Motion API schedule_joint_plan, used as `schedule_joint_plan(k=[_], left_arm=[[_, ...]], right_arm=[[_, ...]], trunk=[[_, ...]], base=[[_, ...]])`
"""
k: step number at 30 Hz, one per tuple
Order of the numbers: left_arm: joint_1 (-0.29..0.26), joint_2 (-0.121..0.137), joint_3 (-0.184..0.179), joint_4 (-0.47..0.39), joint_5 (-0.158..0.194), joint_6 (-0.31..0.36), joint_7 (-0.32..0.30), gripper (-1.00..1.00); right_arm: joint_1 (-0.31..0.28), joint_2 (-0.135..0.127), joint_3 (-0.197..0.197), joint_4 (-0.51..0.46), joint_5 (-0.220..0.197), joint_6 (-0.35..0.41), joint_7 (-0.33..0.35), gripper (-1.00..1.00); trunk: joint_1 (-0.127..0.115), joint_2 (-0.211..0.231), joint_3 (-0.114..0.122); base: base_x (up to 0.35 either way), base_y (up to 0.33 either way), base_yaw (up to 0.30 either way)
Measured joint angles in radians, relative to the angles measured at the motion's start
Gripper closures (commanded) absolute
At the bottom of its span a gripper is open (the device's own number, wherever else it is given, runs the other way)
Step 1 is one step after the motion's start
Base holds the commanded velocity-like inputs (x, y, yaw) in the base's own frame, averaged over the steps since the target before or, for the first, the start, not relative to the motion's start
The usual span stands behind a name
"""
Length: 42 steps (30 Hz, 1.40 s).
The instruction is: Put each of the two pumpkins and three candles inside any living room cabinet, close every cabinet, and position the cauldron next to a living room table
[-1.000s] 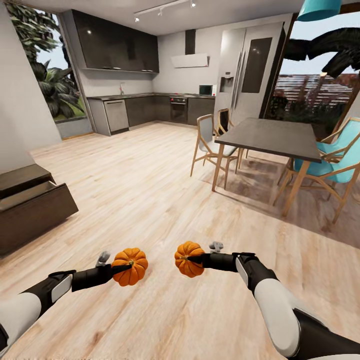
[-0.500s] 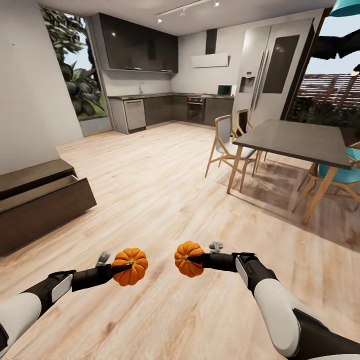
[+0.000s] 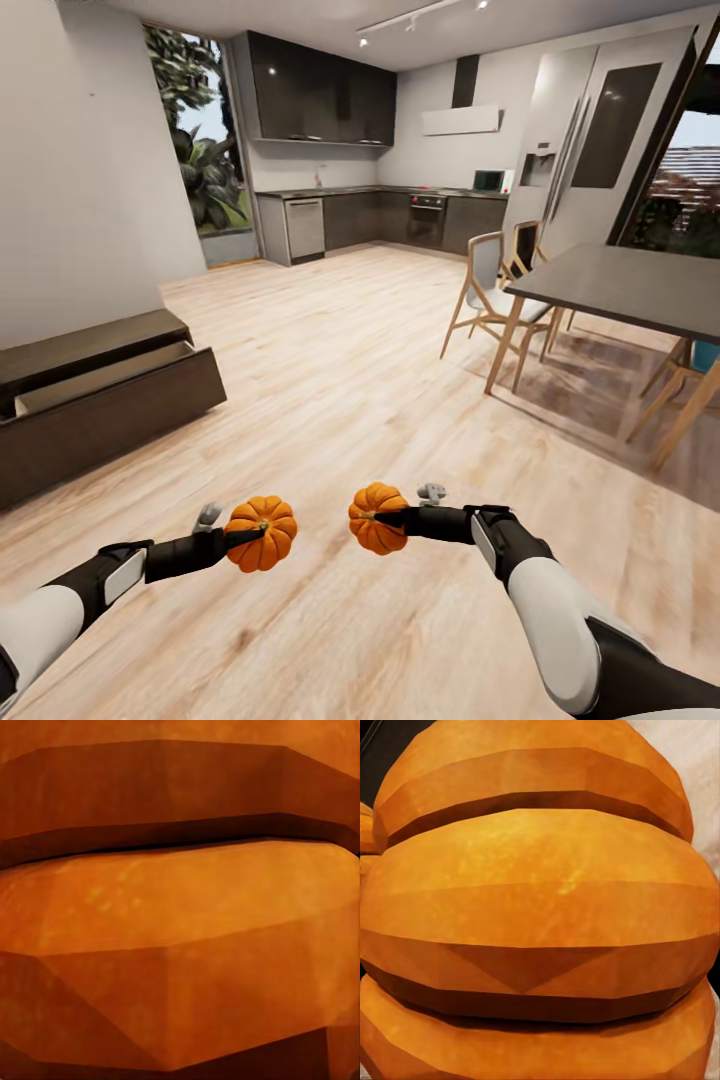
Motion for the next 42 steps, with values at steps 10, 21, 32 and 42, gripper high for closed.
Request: schedule_joint_plan(k=[10, 21, 32, 42], left_arm=[[0.0, 0.0, 0.0, 0.0, 0.0, 0.0, 0.0, 1.0], [0.0, 0.0, 0.0, 0.0, 0.0, 0.0, 0.0, 1.0], [0.0, -0.003, 0.0, 0.0, 0.0, 0.0, 0.0, 1.0], [0.0, -0.004, 0.0, -0.001, 0.0, 0.0, 0.0, 1.0]], right_arm=[[0.0, 0.001, 0.0, 0.0, 0.001, -0.001, 0.0, 1.0], [0.0, 0.009, 0.0, 0.0, 0.003, 0.001, -0.003, 1.0], [0.001, 0.013, 0.001, 0.081, 0.004, -0.001, -0.048, 1.0], [0.002, 0.013, 0.0, 0.081, 0.002, -0.003, -0.049, 1.0]], trunk=[[0.0, 0.0, 0.0], [0.0, 0.0, -0.004], [0.0, 0.0, -0.017], [0.0, 0.0, -0.03]], base=[[0.0, 0.0, 0.216], [0.0, 0.0, 0.211], [0.0, 0.0, 0.179], [0.0, 0.0, 0.17]])
